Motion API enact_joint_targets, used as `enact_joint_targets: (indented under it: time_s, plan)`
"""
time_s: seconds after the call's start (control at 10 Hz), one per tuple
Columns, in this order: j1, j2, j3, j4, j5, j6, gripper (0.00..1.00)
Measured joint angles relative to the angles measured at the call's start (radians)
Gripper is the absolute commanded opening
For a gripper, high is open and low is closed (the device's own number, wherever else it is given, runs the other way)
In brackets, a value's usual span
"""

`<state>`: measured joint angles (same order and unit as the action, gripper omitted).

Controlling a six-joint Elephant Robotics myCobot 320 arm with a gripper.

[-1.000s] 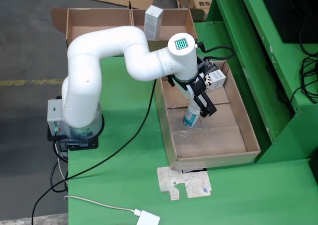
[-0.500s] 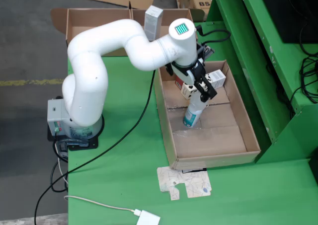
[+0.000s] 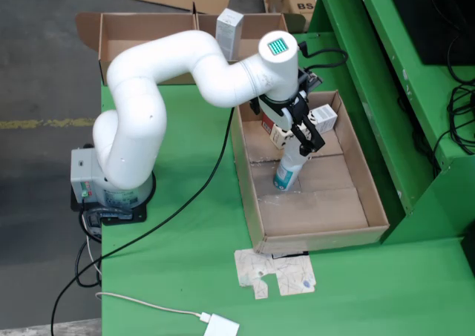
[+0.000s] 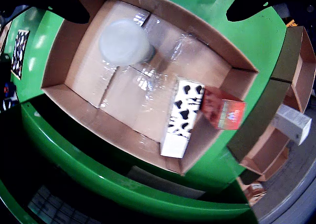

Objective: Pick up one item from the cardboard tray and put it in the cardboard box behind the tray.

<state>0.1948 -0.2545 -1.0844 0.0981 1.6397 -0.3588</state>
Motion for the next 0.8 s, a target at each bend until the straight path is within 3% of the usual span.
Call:
enact_joint_targets:
  time_s: [0.8]
  plan:
    - [-0.094, -0.35, 0.256, 0.028, 0.034, -0.041, 1.0]
